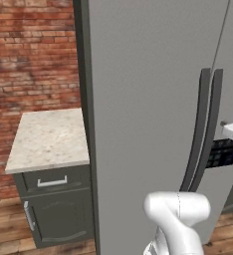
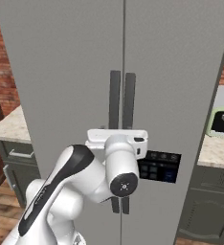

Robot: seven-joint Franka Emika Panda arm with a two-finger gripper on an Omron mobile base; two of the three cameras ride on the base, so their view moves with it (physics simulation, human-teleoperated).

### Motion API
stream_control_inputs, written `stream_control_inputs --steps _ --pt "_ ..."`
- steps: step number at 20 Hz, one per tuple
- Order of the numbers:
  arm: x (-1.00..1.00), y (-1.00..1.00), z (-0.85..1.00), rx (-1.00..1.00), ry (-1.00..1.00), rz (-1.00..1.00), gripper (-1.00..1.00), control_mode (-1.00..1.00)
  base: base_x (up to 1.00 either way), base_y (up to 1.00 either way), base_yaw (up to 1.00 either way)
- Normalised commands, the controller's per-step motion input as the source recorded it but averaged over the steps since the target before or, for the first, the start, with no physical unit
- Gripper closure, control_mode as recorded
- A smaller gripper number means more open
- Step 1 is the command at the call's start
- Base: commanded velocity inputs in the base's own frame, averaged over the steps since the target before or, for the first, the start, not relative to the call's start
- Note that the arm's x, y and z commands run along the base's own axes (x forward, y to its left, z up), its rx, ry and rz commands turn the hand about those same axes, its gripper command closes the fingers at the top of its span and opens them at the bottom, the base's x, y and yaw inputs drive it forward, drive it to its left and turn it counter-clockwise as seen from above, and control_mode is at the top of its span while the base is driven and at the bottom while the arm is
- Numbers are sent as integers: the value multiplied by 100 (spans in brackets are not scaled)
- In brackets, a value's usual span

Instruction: Open the freezer door, pick up the ice cube tray from the freezer, and place it on the dining counter.

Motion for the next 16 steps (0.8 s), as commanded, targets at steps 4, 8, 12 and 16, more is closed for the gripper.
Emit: stream_control_inputs --steps 4,8,12,16 --pt "21 -20 1 1 -2 -4 -100 -100 0 0 0" --pt "23 -15 0 0 -7 -1 -100 -100 0 0 0" --pt "26 -7 0 0 -12 0 -100 -100 0 0 0" --pt "25 -3 0 0 -9 0 -100 -100 0 0 0"
